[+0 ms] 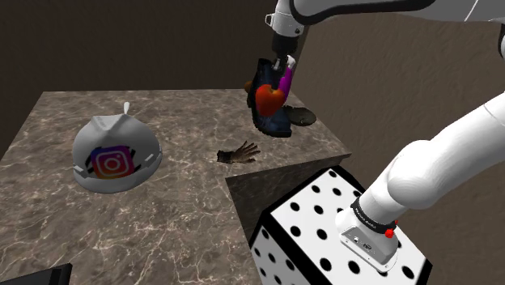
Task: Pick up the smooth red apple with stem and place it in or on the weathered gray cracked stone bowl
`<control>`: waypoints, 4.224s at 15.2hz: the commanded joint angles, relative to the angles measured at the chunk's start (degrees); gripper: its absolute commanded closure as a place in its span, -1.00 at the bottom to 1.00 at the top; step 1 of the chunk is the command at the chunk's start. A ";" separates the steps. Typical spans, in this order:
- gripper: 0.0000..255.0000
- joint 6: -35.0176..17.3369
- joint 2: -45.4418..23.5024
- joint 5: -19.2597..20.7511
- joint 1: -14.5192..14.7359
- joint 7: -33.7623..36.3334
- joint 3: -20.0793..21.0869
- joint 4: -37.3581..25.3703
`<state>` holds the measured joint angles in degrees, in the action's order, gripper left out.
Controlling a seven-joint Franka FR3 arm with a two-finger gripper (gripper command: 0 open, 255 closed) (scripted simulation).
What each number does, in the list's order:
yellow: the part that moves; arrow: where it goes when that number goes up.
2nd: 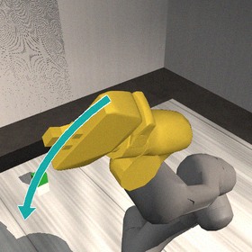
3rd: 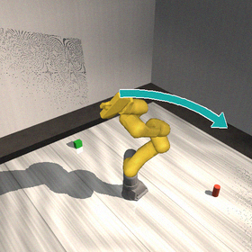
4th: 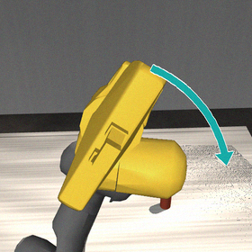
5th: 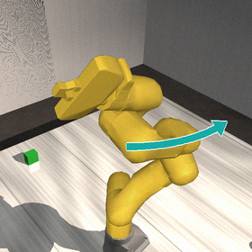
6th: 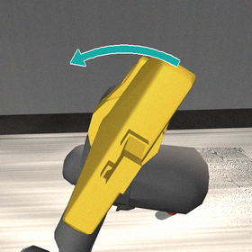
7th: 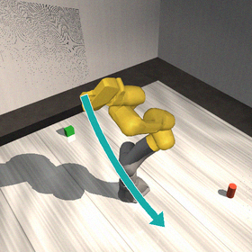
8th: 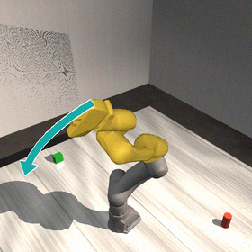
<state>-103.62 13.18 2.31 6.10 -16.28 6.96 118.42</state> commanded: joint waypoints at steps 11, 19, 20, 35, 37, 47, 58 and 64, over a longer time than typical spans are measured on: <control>1.00 3.75 0.62 2.72 -6.75 -16.57 -10.39 -4.20; 1.00 6.42 -3.73 3.55 -11.06 -27.67 -17.04 -12.14; 1.00 7.15 -5.33 3.45 -12.07 -30.35 -18.59 -14.68; 1.00 -4.39 -5.27 3.76 -12.26 -29.55 -18.83 -3.06; 1.00 -5.92 -5.48 3.77 -12.28 -29.47 -18.88 -1.73; 1.00 -13.56 -7.27 3.75 -12.41 -29.17 -19.14 4.16; -1.00 -13.66 -7.30 3.75 -12.41 -29.17 -19.15 4.22; -1.00 -7.91 -5.77 3.78 -12.17 -29.06 -18.78 0.00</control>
<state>-113.30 6.88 6.05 -6.07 -45.24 -11.85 119.61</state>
